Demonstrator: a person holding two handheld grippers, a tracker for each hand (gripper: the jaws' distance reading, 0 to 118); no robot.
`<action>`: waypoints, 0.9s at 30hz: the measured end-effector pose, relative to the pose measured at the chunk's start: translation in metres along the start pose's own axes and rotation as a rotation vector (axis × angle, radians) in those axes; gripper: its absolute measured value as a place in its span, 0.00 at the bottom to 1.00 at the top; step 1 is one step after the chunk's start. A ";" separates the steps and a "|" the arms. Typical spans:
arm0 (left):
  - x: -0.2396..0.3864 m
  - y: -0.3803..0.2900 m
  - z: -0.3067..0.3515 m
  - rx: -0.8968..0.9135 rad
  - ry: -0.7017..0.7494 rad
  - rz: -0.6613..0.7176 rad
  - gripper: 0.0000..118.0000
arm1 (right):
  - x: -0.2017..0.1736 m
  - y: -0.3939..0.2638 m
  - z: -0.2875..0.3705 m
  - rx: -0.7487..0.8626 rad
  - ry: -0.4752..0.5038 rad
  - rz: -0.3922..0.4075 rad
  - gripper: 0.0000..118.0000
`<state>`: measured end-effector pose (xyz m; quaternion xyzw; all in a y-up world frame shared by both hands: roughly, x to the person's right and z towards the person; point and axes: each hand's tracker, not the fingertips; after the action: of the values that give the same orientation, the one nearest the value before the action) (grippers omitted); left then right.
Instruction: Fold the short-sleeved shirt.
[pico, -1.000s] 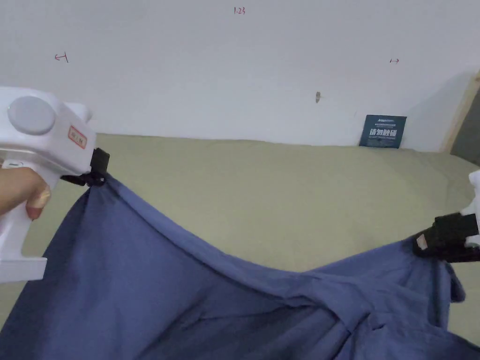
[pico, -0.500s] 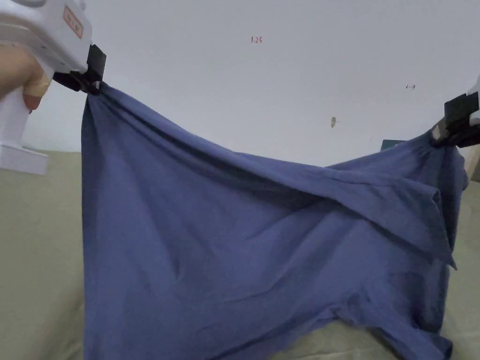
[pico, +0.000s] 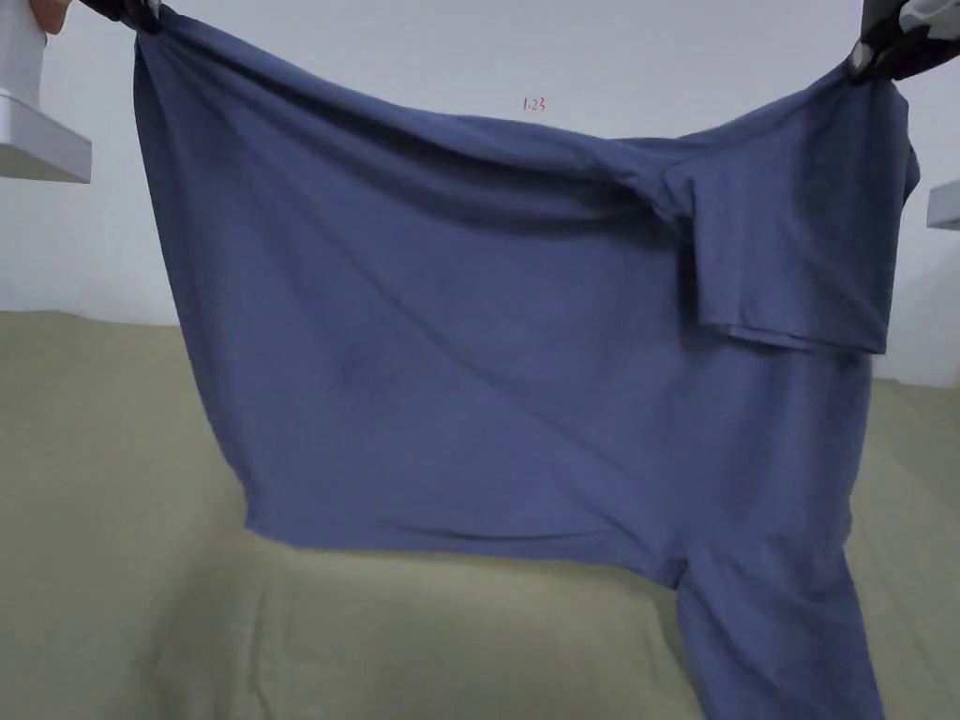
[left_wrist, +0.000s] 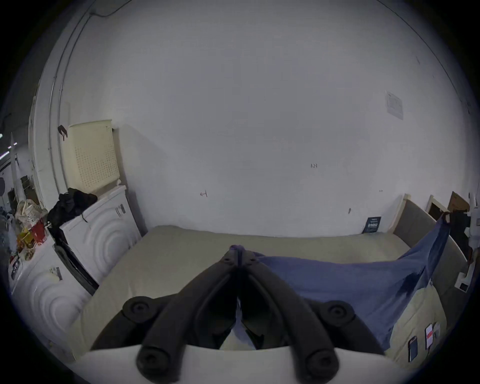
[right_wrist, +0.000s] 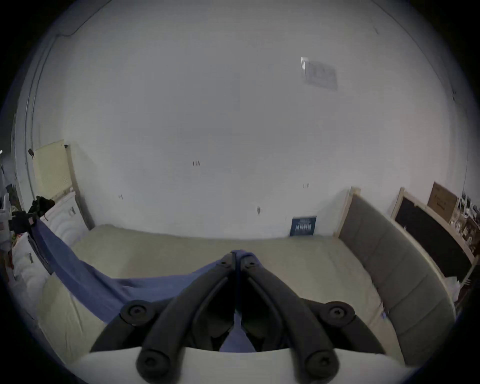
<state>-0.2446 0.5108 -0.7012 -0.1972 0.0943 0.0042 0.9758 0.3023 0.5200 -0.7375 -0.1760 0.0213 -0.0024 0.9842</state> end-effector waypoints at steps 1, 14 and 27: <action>0.002 0.001 0.010 0.003 0.014 0.000 0.01 | -0.002 0.010 0.000 0.006 -0.009 -0.010 0.02; -0.017 -0.035 0.053 0.027 -0.051 0.044 0.01 | 0.010 -0.021 0.056 -0.036 0.058 -0.074 0.02; -0.026 -0.195 0.164 -0.211 -0.183 -0.011 0.01 | 0.057 -0.181 0.171 -0.384 0.105 -0.074 0.02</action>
<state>-0.2312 0.3952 -0.4735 -0.2980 0.0030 0.0266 0.9542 0.3666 0.4087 -0.5171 -0.3605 0.0661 -0.0437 0.9294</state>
